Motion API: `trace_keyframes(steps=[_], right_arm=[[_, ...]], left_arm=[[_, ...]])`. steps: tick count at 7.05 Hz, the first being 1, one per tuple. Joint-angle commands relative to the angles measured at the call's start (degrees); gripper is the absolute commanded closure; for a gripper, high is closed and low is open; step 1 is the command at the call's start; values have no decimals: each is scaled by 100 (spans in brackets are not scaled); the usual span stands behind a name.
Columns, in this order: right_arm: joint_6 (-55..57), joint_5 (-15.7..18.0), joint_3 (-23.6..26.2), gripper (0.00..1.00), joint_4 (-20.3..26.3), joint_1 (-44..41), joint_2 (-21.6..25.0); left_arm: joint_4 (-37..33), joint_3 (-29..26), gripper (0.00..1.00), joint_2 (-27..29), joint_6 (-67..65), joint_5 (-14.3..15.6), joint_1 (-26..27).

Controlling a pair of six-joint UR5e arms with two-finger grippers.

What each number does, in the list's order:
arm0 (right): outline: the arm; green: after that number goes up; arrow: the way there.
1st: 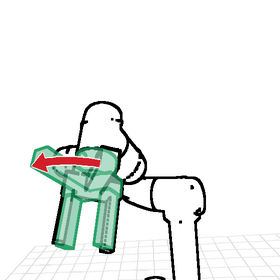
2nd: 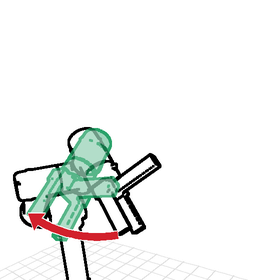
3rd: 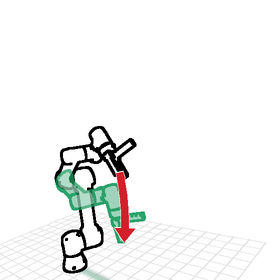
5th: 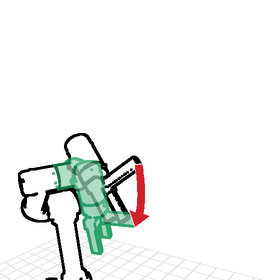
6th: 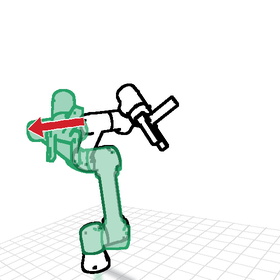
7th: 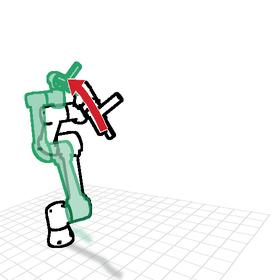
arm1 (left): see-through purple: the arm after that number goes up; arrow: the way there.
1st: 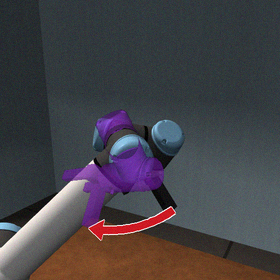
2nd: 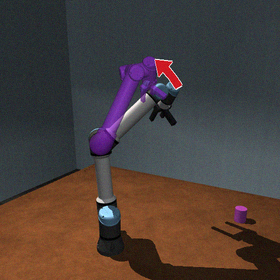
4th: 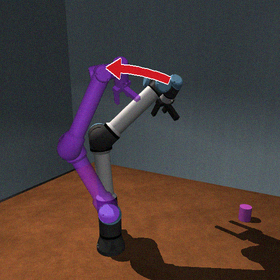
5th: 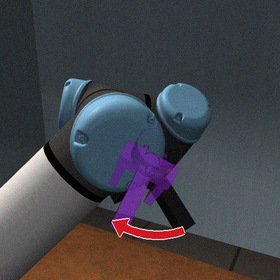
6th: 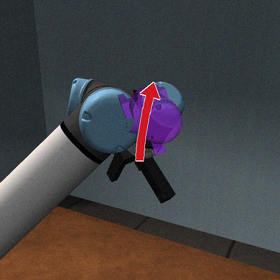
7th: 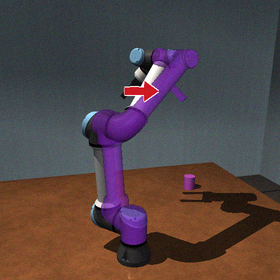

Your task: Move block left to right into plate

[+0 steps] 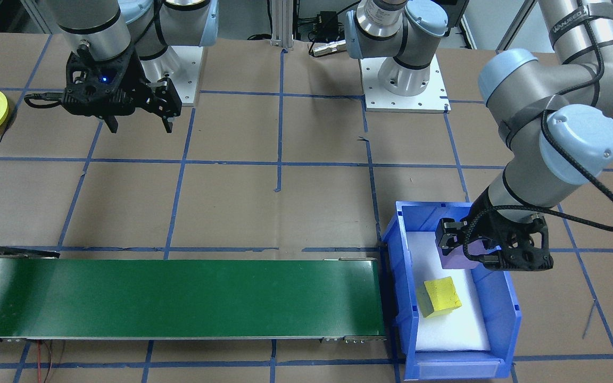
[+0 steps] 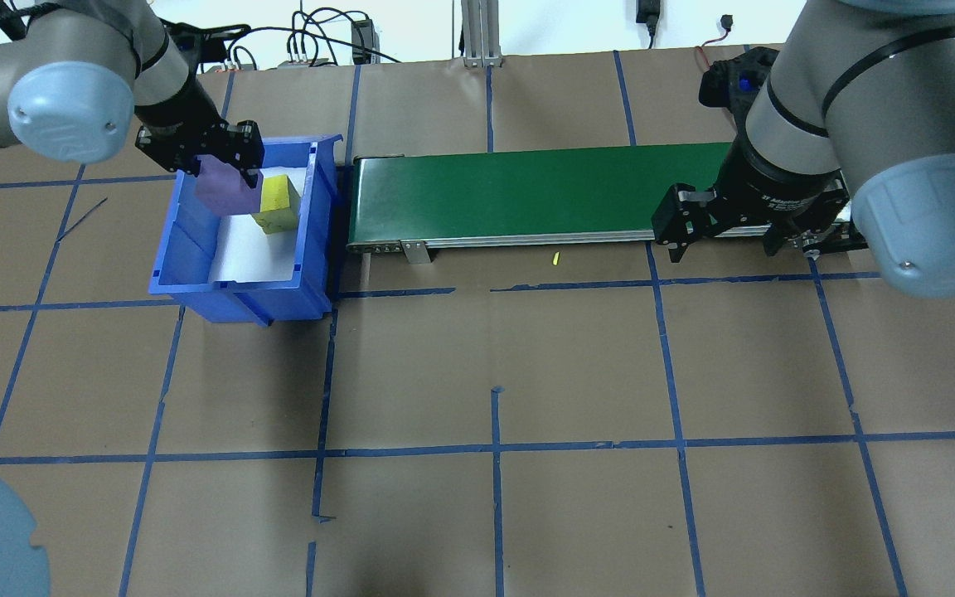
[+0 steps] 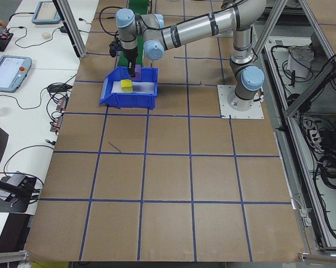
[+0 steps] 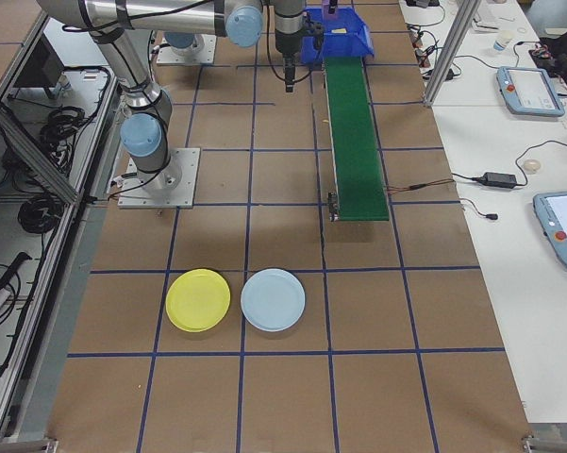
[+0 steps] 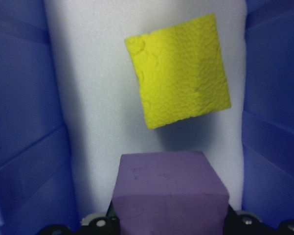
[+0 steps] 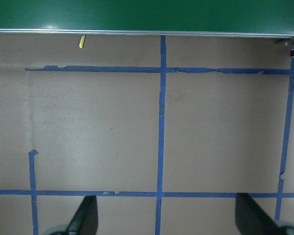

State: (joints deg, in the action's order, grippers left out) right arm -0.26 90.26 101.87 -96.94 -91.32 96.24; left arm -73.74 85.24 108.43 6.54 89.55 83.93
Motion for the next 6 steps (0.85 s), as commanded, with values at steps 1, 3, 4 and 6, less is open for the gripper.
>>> trace_keyframes(steps=[1,3,4,6], right_arm=[[0,0,0,0,0,0,0],[0,0,0,0,0,0,0],[0,0,0,0,0,0,-9],[0,0,0,0,0,0,0]], left_arm=[[-9,-454,67,176,-782,-34,736],[550,-508,66,642,-1205,-183,1211],[684,-464,64,809,-1252,-193,1327],[967,-220,55,908,-1130,-359,1328]])
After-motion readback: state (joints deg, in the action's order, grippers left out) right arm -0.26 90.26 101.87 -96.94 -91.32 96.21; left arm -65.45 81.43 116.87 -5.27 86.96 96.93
